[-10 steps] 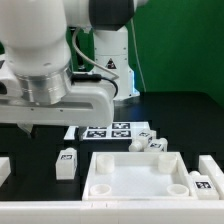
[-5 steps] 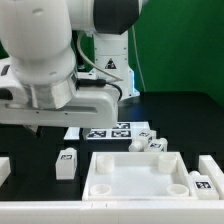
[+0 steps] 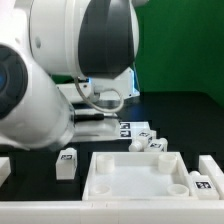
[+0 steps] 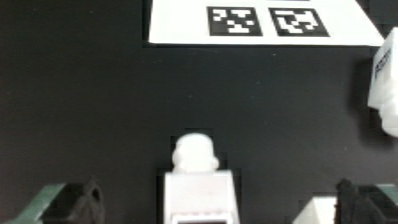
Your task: Assemble one leg
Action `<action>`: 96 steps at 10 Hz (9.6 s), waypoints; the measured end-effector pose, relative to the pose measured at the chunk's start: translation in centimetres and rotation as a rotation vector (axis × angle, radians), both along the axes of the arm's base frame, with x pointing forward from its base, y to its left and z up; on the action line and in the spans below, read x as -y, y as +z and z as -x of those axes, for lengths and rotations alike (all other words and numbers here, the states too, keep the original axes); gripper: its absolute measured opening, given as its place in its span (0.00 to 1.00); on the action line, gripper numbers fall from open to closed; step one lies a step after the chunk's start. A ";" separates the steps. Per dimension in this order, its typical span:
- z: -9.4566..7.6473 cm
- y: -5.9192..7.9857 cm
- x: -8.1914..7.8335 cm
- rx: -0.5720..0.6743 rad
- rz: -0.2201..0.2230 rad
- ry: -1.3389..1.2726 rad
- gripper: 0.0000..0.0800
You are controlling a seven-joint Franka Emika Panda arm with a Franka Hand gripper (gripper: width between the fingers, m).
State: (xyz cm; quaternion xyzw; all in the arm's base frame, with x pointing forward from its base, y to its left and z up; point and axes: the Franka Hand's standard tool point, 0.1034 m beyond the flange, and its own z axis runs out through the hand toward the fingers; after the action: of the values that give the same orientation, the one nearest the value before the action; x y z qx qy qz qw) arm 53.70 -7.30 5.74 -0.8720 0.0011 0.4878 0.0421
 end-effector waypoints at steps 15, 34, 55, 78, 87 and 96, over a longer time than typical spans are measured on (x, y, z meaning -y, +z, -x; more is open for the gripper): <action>-1.9 -2.1 -0.1 0.127 -0.022 0.072 0.81; -2.0 -0.9 0.0 0.155 -0.076 0.116 0.35; -8.6 6.7 -13.7 1.261 -0.056 0.028 0.35; -11.6 4.0 -17.6 1.550 -0.074 0.046 0.35; -11.4 2.6 -17.8 1.643 -0.060 0.044 0.35; -11.1 4.5 -19.4 1.375 -0.120 0.061 0.81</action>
Offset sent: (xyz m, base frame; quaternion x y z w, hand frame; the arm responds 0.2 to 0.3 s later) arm 0.0143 -0.0055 -0.0110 -0.0203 0.0323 -0.0037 0.9993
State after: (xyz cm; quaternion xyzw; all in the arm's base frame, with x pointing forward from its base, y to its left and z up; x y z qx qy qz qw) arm 64.77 12.11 10.24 -0.9790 -0.0773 -0.1758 0.0678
